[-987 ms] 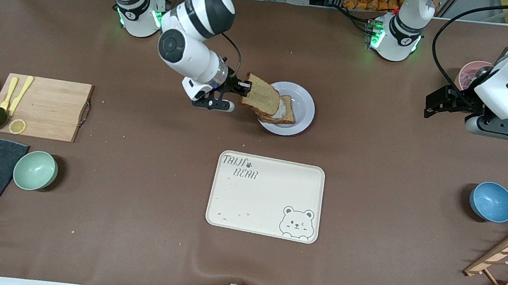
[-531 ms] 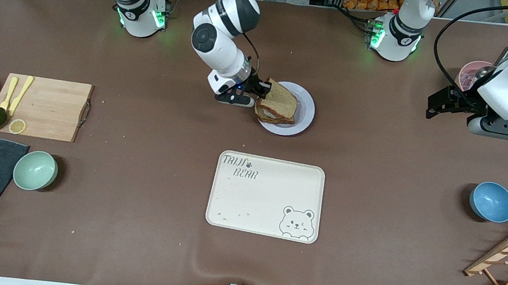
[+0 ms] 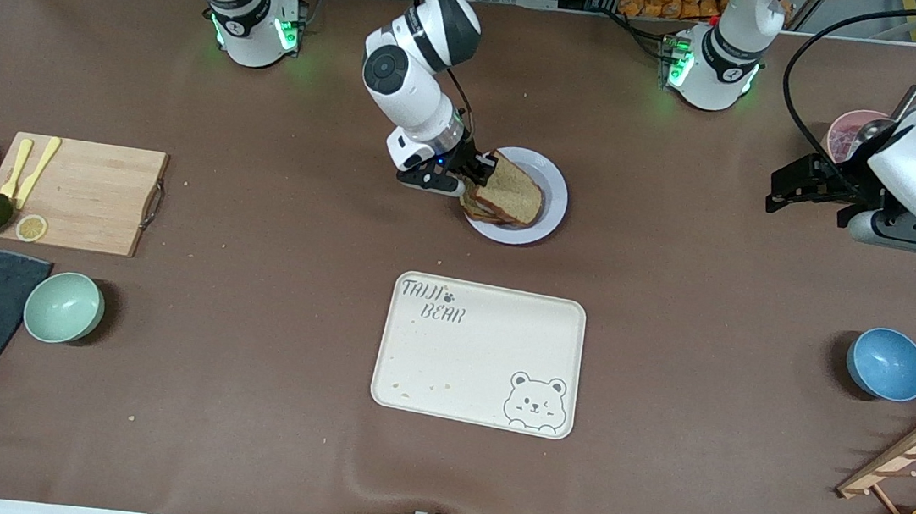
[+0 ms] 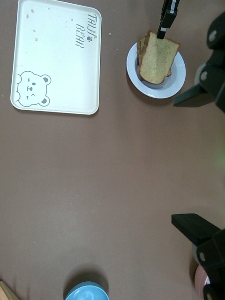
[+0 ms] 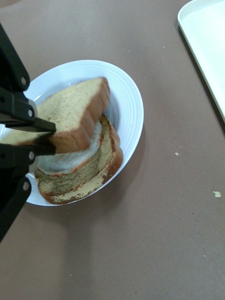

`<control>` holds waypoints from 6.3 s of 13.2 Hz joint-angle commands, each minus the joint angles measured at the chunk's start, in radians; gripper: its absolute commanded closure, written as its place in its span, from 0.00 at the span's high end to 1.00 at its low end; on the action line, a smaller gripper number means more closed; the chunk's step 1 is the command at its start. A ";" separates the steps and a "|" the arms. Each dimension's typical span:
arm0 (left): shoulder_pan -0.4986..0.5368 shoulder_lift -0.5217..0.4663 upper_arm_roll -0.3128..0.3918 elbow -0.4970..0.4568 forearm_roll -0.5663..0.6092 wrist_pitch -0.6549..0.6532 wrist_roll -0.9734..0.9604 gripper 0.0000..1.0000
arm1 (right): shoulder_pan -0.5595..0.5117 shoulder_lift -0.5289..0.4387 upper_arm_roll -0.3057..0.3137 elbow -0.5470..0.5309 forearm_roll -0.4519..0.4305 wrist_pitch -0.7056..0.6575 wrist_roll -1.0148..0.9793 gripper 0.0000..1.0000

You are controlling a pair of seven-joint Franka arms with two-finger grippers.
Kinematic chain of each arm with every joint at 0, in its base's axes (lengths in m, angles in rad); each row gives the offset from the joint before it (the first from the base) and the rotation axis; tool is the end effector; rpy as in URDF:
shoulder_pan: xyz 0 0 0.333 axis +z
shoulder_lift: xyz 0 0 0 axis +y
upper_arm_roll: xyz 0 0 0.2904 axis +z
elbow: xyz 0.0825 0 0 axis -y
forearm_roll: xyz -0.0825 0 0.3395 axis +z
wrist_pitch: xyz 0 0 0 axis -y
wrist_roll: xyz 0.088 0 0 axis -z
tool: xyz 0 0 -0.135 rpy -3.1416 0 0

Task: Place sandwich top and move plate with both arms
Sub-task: 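Open the right gripper and draw it back from the plate, then reach the left gripper to the plate rim and grasp it, then slide the plate with the left gripper onto the bear tray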

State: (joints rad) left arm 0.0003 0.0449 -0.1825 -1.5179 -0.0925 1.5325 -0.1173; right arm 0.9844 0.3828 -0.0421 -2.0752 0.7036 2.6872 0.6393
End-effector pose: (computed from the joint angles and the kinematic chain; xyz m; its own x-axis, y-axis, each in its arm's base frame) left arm 0.5074 -0.1044 0.5681 0.9968 -0.0689 -0.0409 -0.0647 -0.9932 0.0964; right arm 0.3488 0.4588 0.2464 0.9537 -0.2576 -0.1550 -0.2982 -0.8760 -0.3791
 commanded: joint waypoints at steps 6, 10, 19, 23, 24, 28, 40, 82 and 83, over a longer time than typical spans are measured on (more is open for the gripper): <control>-0.008 -0.004 -0.020 0.005 0.043 0.015 -0.019 1.00 | -0.021 -0.089 -0.099 0.030 0.002 -0.268 0.039 1.00; -0.010 0.003 -0.023 0.001 0.031 0.031 -0.021 1.00 | -0.023 -0.140 -0.358 0.151 -0.097 -0.770 0.042 1.00; 0.020 0.064 -0.022 -0.185 -0.196 0.172 0.004 1.00 | -0.078 -0.131 -0.640 0.311 -0.326 -1.087 -0.120 1.00; 0.010 0.067 -0.022 -0.324 -0.280 0.283 0.050 1.00 | -0.260 -0.130 -0.648 0.317 -0.360 -1.112 -0.356 1.00; 0.006 0.072 -0.023 -0.356 -0.291 0.314 0.059 1.00 | -0.304 -0.131 -0.648 0.334 -0.366 -1.113 -0.466 1.00; -0.011 0.133 -0.028 -0.441 -0.429 0.367 0.106 1.00 | -0.558 -0.099 -0.569 0.447 -0.363 -1.101 -0.736 1.00; -0.020 0.249 -0.144 -0.762 -0.845 0.638 0.607 1.00 | -0.971 -0.310 -0.156 0.514 -0.536 -1.153 -0.720 1.00; -0.042 0.315 -0.152 -0.716 -1.511 0.825 0.845 0.00 | -1.017 -0.355 0.008 0.546 -0.727 -1.044 -0.635 1.00; -0.039 0.326 -0.149 -0.688 -1.509 0.828 0.811 0.00 | -1.020 -0.355 0.008 0.547 -0.725 -1.043 -0.638 1.00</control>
State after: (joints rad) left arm -0.0514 0.3647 -0.3300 -2.2568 -1.5755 2.3582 0.7439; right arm -0.0292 0.0171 -0.0373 -1.5564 -0.0135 1.6630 -0.0075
